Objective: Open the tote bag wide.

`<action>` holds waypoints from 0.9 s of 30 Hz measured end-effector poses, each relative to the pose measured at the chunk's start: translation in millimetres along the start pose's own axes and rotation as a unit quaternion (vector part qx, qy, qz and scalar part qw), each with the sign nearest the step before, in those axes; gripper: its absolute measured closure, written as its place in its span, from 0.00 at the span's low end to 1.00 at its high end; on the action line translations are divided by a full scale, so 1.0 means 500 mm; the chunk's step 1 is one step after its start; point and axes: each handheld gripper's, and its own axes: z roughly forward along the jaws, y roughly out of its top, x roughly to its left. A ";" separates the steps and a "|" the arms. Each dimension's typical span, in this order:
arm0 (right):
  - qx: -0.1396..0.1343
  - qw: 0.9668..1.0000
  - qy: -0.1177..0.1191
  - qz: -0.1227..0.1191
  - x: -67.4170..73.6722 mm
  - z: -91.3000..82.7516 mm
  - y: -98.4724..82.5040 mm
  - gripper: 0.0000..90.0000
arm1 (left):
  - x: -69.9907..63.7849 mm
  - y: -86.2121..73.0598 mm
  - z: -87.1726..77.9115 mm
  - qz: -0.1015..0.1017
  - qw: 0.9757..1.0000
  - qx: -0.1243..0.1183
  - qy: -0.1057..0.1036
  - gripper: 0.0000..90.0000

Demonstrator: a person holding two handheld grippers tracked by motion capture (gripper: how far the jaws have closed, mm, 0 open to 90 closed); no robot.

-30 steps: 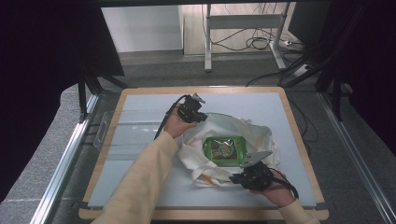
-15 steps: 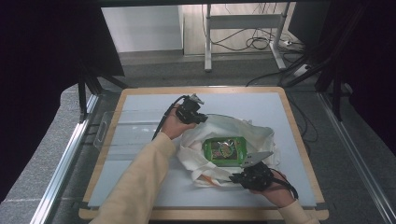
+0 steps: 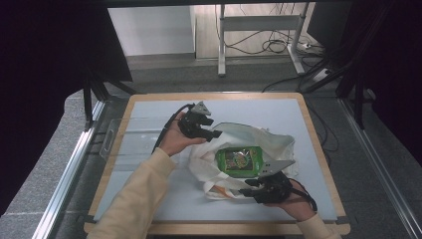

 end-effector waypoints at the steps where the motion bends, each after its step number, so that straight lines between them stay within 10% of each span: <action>1: -0.005 1.000 -0.002 0.002 0.000 -0.003 0.002 0.63 | -0.010 -0.003 -0.011 0.001 1.000 -0.004 -0.001 0.46; 11: -0.056 0.997 -0.036 0.028 -0.010 -0.038 0.011 0.52 | -0.072 -0.047 -0.064 0.008 0.999 -0.024 -0.028 0.42; 27: -0.065 0.995 -0.056 0.045 -0.025 -0.052 0.010 0.50 | -0.091 -0.079 -0.024 0.004 0.999 -0.015 -0.051 0.57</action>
